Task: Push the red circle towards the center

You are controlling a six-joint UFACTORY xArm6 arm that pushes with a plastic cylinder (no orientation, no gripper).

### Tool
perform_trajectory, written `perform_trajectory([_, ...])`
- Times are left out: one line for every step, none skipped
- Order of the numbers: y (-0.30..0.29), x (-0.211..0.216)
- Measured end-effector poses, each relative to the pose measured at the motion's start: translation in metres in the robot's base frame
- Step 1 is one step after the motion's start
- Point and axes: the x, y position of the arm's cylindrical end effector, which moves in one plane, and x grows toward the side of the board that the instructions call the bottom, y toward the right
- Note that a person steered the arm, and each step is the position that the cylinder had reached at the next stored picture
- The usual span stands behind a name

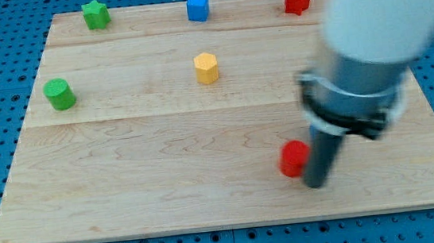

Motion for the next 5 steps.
perform_trajectory([-0.0093, -0.0058])
perform_trajectory([-0.0093, -0.0062])
perform_trajectory([-0.01, -0.0062])
perform_trajectory([-0.0106, -0.0062])
perform_trajectory([-0.0064, -0.0062])
